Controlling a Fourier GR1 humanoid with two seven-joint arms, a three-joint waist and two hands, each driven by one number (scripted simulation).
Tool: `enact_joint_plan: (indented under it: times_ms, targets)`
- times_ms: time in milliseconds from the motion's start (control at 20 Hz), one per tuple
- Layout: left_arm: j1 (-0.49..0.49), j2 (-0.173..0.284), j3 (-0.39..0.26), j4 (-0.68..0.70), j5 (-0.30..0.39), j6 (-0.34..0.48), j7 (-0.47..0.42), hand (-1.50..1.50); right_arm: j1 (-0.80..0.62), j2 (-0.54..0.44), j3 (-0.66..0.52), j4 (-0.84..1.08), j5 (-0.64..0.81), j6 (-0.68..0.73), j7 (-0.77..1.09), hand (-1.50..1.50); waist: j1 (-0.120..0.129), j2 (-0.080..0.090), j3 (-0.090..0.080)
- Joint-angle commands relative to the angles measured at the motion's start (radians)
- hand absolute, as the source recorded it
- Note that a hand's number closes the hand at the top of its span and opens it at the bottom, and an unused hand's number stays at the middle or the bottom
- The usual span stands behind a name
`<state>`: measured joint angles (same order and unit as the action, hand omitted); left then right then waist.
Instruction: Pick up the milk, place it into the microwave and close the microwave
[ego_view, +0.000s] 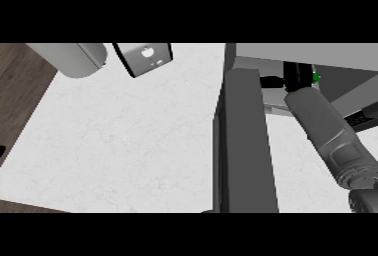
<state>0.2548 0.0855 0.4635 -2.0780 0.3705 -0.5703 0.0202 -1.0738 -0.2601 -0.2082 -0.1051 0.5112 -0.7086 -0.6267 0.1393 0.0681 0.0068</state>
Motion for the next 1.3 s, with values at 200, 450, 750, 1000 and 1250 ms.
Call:
enact_joint_plan:
  times_ms: [200,450,750,1000,1250]
  targets:
    - [-0.022,-0.011,-0.079,0.02,-0.01,-0.061,-0.017,-1.5,-0.015,0.034,-0.071,-0.012,-0.078,0.171,-0.071,-1.5,-0.022,-0.012,-0.001]
    - [-0.017,-0.02,-0.095,0.026,-0.034,-0.074,-0.029,-1.5,0.039,0.046,-0.152,-0.032,-0.169,0.31,-0.175,-1.5,-0.049,-0.026,-0.001]
    - [-0.062,-0.029,-0.156,0.048,-0.043,-0.068,0.015,-1.5,0.1,0.057,-0.203,-0.016,-0.229,0.458,-0.228,-1.5,-0.083,-0.038,-0.003]
    - [-0.063,-0.061,-0.226,0.012,-0.051,-0.06,0.058,1.5,0.155,0.097,-0.23,-0.011,-0.27,0.578,-0.271,-1.5,-0.098,-0.048,-0.003]
    - [-0.082,-0.085,-0.308,0.021,-0.091,-0.04,0.08,1.5,0.254,0.11,-0.234,-0.02,-0.291,0.717,-0.351,-1.5,-0.109,-0.053,-0.004]
